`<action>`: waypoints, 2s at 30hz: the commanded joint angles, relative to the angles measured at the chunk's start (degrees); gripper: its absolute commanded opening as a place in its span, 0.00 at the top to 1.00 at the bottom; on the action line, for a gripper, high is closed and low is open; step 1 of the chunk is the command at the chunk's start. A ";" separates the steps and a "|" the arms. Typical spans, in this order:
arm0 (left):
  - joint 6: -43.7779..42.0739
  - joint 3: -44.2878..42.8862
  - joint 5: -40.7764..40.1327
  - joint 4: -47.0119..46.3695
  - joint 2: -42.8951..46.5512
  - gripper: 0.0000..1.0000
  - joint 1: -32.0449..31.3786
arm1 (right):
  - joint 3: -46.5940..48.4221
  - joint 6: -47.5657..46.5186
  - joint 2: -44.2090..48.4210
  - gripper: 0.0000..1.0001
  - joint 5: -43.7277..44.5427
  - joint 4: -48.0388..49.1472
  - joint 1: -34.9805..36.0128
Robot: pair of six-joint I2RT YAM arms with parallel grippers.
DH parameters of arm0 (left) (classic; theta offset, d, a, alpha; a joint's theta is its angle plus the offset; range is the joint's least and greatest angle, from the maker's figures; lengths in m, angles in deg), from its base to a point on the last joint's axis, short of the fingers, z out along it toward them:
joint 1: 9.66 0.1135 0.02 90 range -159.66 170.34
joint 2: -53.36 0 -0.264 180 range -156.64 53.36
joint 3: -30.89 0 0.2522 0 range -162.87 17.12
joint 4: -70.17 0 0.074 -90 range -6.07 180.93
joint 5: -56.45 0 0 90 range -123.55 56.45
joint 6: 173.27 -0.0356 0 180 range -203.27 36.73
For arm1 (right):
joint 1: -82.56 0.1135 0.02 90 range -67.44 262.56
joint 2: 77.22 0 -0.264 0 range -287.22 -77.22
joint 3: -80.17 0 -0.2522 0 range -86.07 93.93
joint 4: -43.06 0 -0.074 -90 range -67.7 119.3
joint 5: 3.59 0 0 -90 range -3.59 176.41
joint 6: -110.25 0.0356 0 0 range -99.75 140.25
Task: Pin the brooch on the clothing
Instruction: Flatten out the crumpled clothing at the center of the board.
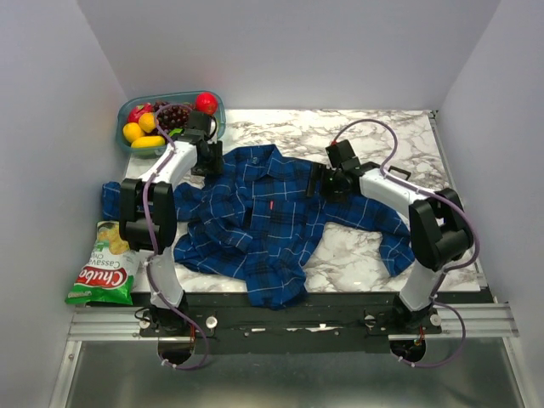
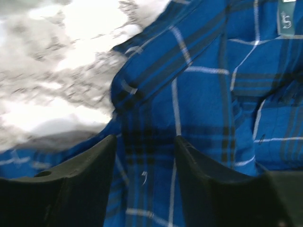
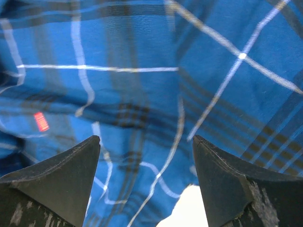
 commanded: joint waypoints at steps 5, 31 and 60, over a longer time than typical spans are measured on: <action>2.27 -6.51 11.56 0.58 -9.72 0.82 -0.63 | 0.57 1.84 -5.00 0.14 -3.03 1.52 -6.06; 2.53 -25.24 12.18 -3.55 -15.88 1.00 -1.68 | 1.19 1.92 14.41 0.11 3.91 0.28 12.53; 0.77 -22.16 17.28 -4.52 -13.33 1.00 1.22 | 27.29 -2.20 -22.31 0.36 3.91 12.51 41.83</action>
